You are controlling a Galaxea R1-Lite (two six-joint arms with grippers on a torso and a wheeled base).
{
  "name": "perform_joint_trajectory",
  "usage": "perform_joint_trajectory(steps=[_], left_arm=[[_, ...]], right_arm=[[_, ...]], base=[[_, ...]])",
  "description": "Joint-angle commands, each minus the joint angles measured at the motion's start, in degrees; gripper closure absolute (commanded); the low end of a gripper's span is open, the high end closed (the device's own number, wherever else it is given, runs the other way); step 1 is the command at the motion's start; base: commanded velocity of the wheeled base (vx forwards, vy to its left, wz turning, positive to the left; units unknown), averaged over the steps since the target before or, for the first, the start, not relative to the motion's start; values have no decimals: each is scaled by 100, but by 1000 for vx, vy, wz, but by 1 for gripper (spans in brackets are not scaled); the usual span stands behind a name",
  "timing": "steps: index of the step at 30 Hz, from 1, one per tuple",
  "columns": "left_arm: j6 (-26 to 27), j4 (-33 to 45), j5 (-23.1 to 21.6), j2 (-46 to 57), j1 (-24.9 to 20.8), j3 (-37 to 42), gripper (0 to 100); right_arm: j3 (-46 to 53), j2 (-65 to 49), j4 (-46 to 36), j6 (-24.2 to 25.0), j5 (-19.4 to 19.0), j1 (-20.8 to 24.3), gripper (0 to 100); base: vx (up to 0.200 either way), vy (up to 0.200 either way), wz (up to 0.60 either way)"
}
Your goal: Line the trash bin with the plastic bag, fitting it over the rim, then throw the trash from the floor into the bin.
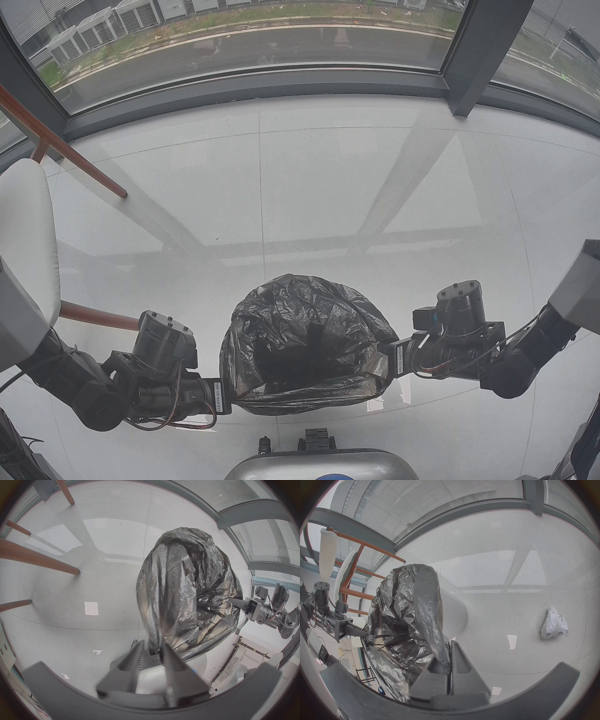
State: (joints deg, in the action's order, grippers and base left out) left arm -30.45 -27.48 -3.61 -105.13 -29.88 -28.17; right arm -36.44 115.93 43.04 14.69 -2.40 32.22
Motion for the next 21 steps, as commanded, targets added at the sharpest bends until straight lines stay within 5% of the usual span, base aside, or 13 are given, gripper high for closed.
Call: perform_joint_trajectory(steps=[1,18,19,21], left_arm=[[-5,14,9,-16,-18,40,0],[-22,-3,159,54,-97,233,0],[-22,-3,167,63,-97,224,0],[-31,-3,167,72,-97,207,0]], right_arm=[[5,8,2,-10,-15,-5,100],[1007,61,1250,-159,-410,56,100],[1077,35,1329,-168,-437,65,0],[1156,0,1312,-151,-489,74,0]], base=[[0,0,0],[0,0,0],[0,0,0],[0,0,0]])
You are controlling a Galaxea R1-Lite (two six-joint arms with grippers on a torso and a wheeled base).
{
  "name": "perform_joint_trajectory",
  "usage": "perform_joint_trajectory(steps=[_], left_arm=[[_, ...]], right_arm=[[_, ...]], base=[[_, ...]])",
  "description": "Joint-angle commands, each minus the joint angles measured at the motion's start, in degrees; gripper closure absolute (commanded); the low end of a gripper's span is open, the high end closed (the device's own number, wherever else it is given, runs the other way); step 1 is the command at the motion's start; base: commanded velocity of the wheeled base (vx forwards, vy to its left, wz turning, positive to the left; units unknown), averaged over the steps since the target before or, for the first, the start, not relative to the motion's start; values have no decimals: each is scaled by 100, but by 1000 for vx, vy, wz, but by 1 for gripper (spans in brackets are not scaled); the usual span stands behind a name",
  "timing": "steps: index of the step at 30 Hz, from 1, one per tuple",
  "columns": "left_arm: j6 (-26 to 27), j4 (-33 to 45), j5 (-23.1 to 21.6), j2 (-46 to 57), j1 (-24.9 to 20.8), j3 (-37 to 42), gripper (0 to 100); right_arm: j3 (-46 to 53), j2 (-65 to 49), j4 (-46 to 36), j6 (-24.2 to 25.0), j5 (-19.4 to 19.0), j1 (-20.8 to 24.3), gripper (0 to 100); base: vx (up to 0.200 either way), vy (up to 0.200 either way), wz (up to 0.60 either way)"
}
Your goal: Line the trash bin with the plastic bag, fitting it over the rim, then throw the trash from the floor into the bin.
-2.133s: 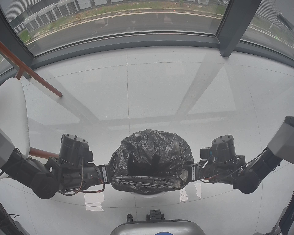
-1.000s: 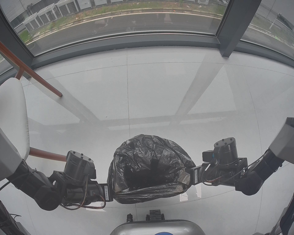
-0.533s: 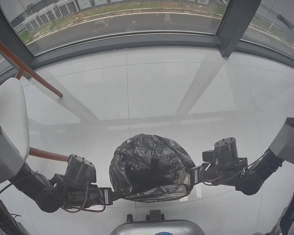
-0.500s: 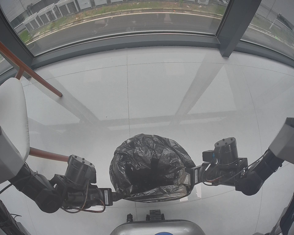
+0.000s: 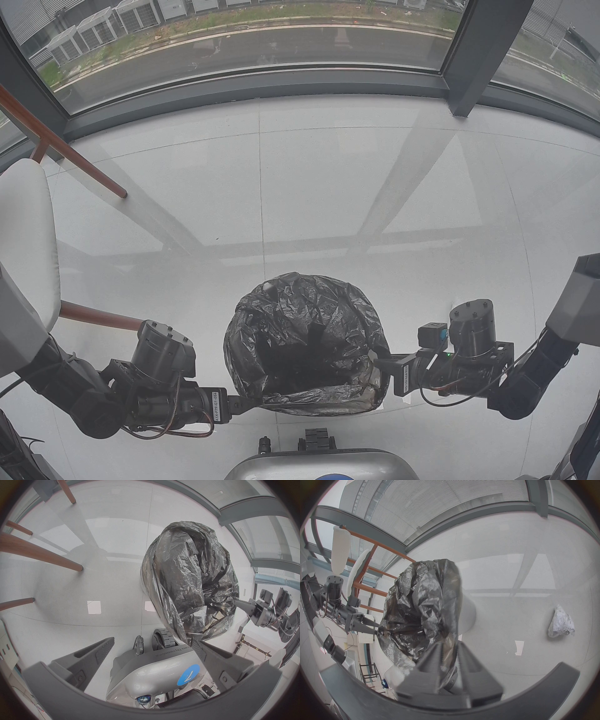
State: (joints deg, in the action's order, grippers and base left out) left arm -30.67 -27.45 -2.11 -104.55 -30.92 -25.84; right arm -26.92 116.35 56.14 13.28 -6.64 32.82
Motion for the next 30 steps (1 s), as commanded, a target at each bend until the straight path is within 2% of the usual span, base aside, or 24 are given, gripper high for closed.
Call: perform_joint_trajectory(steps=[1,7,16,19,25,30], left_arm=[[-9,-6,18,13,7,-26,0],[-27,-6,18,66,15,-70,0],[-290,-32,-44,567,24,-421,0],[-220,-32,-35,593,24,-738,0],[-176,-14,0,400,-2,-1450,0],[299,-23,167,-13,-20,-1546,0]], right_arm=[[248,-42,-6,-44,-65,14,0],[486,-95,64,-106,-91,32,0],[582,-1176,-24,-97,-382,-223,0],[582,-1264,-68,-141,-566,-320,0],[240,-1281,-375,-343,-557,-496,0],[-51,-1211,-393,-370,-575,-619,0]], base=[[0,0,0],[0,0,0],[0,0,0],[0,0,0],[0,0,0],[0,0,0]])
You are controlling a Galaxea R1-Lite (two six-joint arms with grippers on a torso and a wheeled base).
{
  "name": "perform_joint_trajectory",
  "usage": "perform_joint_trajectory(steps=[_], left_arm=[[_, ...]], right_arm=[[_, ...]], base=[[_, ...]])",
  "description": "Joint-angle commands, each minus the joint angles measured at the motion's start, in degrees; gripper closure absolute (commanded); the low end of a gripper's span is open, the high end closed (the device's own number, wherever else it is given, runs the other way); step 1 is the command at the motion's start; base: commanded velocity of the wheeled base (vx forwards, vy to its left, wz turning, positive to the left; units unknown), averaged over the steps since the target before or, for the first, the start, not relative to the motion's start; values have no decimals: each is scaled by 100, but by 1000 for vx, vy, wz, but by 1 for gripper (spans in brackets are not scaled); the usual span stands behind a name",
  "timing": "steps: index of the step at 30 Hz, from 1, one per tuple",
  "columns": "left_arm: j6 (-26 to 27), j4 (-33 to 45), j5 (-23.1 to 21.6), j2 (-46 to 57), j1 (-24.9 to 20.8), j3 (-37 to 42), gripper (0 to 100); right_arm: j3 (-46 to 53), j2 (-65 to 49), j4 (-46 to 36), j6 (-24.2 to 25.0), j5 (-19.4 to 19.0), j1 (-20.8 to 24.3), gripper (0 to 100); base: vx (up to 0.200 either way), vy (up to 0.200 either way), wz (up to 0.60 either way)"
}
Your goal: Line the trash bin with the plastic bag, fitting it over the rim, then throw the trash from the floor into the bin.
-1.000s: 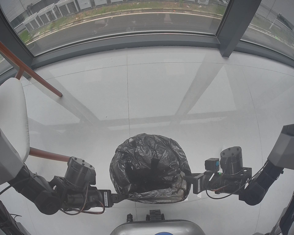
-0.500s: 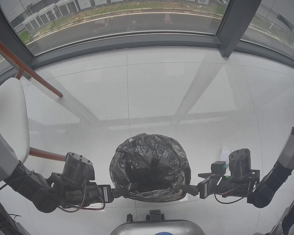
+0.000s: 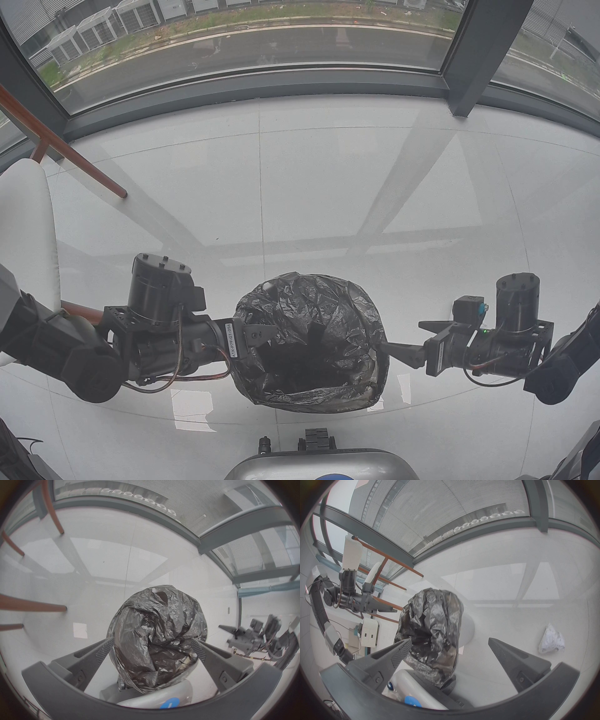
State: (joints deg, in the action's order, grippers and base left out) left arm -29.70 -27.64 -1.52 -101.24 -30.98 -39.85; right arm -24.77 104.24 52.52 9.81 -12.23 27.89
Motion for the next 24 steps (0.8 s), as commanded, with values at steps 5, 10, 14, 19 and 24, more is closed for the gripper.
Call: perform_joint_trajectory(steps=[5,10,14,19,24], left_arm=[[359,-5,205,-379,-14,-137,0],[544,21,214,-405,-14,-128,0],[632,13,284,-721,-14,-198,0],[931,4,381,-1091,-22,-383,0],[992,13,442,-1372,-14,-708,0]], right_arm=[[-397,96,-40,-41,-8,-170,0],[-406,79,-40,-32,-8,-196,0],[-406,44,-40,-32,-8,-196,0],[-388,-79,-49,-32,-8,-196,0],[-379,-97,-40,-32,-8,-196,0]], base=[[0,0,0],[0,0,0],[0,0,0],[0,0,0],[0,0,0]])
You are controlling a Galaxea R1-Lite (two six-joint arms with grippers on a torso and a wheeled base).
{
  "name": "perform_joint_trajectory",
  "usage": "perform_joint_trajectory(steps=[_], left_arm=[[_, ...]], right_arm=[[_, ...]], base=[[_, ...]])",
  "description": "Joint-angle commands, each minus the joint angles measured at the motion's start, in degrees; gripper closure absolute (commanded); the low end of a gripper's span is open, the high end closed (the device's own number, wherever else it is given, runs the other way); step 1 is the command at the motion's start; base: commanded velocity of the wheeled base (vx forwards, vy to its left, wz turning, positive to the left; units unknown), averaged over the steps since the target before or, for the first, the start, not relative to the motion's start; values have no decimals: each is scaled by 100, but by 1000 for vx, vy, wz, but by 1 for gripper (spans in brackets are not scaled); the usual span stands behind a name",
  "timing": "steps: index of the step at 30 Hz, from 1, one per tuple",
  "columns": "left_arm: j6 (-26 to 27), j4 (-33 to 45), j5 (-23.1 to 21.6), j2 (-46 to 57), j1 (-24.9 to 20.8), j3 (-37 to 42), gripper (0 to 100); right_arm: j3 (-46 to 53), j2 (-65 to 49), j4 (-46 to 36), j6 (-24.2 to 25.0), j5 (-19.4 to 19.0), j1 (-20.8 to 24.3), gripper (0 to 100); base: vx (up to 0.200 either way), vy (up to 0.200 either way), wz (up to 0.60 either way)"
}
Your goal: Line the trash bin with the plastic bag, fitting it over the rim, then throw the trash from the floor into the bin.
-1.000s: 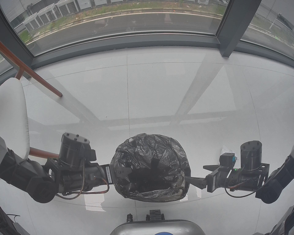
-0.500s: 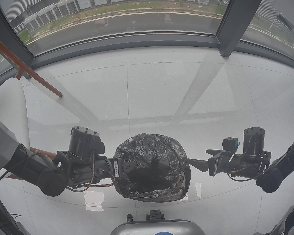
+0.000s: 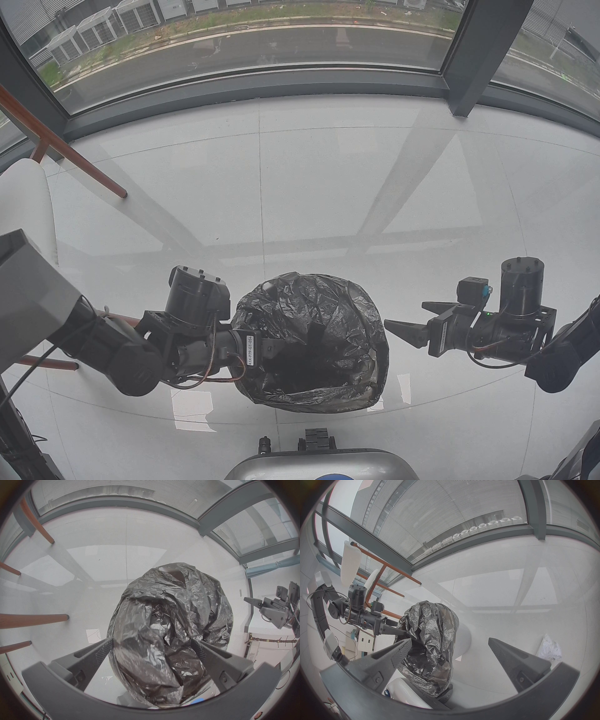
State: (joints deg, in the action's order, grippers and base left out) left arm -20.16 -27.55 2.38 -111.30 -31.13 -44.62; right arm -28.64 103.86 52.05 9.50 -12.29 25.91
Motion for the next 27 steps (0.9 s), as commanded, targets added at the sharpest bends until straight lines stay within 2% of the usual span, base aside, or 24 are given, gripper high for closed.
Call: perform_joint_trajectory(steps=[1,8,15,16,27], left_arm=[[56,4,87,-419,2,-302,0],[285,30,202,-647,37,-715,0],[452,30,281,-770,55,-759,0],[478,30,307,-779,55,-759,100],[522,13,360,-832,72,-733,100]], right_arm=[[7,-77,7,0,-2,2,0],[-2,-130,-2,0,-10,-7,0],[-19,-121,-2,0,-10,-50,0],[-19,-121,-2,0,-10,-59,0],[-46,-130,-2,8,-10,-77,0]], base=[[0,0,0],[0,0,0],[0,0,0],[0,0,0],[0,0,0]])
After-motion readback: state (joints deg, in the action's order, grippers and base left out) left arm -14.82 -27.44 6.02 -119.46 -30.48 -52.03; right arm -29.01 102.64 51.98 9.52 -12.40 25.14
